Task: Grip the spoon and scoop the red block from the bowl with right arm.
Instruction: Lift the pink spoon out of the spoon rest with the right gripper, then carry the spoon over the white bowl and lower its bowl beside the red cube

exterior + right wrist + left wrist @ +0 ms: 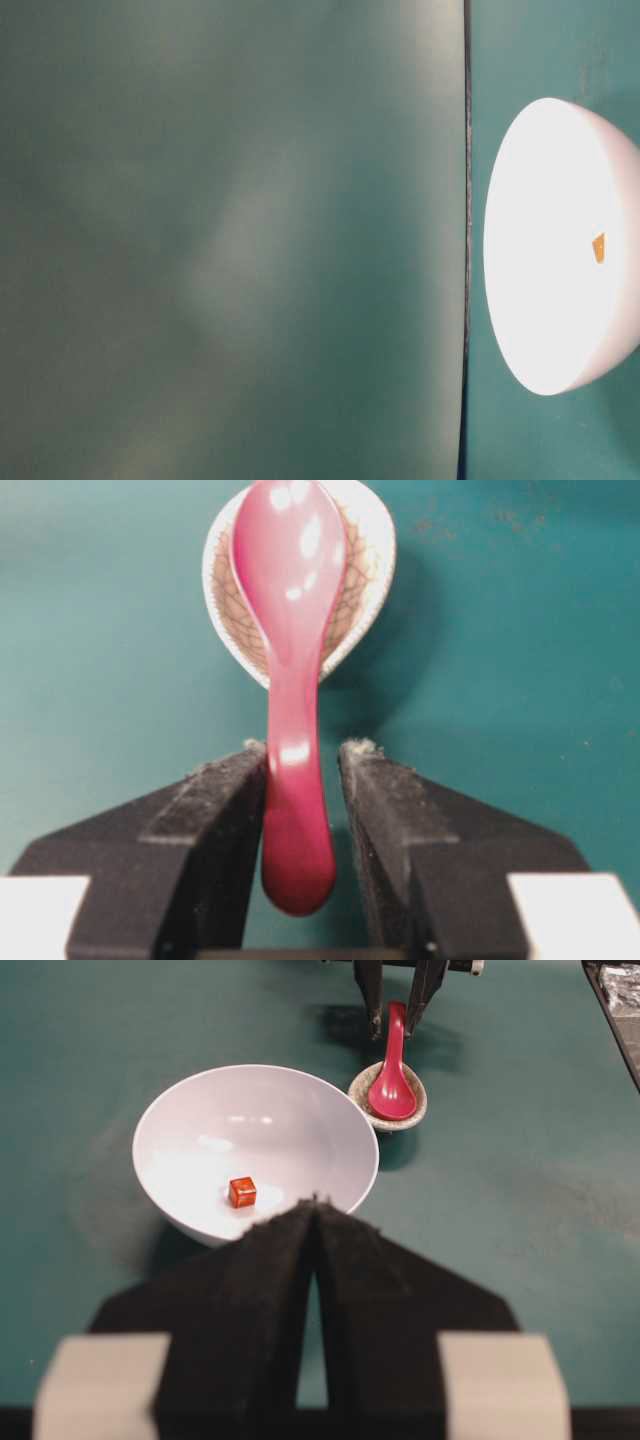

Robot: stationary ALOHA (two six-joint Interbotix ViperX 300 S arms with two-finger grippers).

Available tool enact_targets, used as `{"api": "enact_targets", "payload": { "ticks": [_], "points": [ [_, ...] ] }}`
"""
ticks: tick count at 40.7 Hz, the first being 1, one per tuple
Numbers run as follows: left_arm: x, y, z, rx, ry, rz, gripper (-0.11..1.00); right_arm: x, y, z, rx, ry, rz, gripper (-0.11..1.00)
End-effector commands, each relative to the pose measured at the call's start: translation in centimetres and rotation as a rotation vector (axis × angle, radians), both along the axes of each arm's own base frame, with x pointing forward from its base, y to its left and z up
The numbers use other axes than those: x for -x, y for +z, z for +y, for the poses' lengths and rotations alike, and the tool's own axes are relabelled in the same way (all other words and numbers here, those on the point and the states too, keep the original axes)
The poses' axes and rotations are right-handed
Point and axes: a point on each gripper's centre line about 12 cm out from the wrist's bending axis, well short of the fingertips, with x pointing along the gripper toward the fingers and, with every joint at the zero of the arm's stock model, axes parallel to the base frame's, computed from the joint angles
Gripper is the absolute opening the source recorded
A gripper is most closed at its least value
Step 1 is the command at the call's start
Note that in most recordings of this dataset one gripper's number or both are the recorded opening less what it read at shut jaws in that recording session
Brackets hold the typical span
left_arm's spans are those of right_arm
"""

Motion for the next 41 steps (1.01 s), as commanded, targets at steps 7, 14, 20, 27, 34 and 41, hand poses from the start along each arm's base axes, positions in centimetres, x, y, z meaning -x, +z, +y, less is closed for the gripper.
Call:
{"api": "enact_targets", "payload": {
  "ticks": [7, 14, 20, 27, 34, 41],
  "points": [
    [-0.3, 1.1, 0.0, -0.003, -0.001, -0.029, 0.0, -0.2, 0.4, 0.6, -0.008, 0.023, -0.026, 0.38],
    [-0.3, 1.1, 0.0, -0.003, -0.001, -0.029, 0.0, -0.2, 0.4, 0.5, -0.006, 0.024, -0.025, 0.34],
    [-0.3, 1.1, 0.0, -0.001, 0.0, -0.031, 0.0, -0.1, 0.4, 0.5, -0.003, 0.024, -0.023, 0.29],
    [-0.3, 1.1, 0.0, -0.003, -0.001, -0.029, 0.0, -0.2, 0.4, 0.5, 0.014, 0.031, -0.028, 0.24],
    [-0.3, 1.1, 0.0, -0.003, -0.001, -0.029, 0.0, -0.5, 1.4, 0.7, 0.002, 0.03, -0.073, 0.24],
    [-0.3, 1.2, 0.0, -0.001, 0.0, -0.035, 0.0, -0.8, 3.4, 0.5, -0.042, 0.021, -0.128, 0.24]
  ]
}}
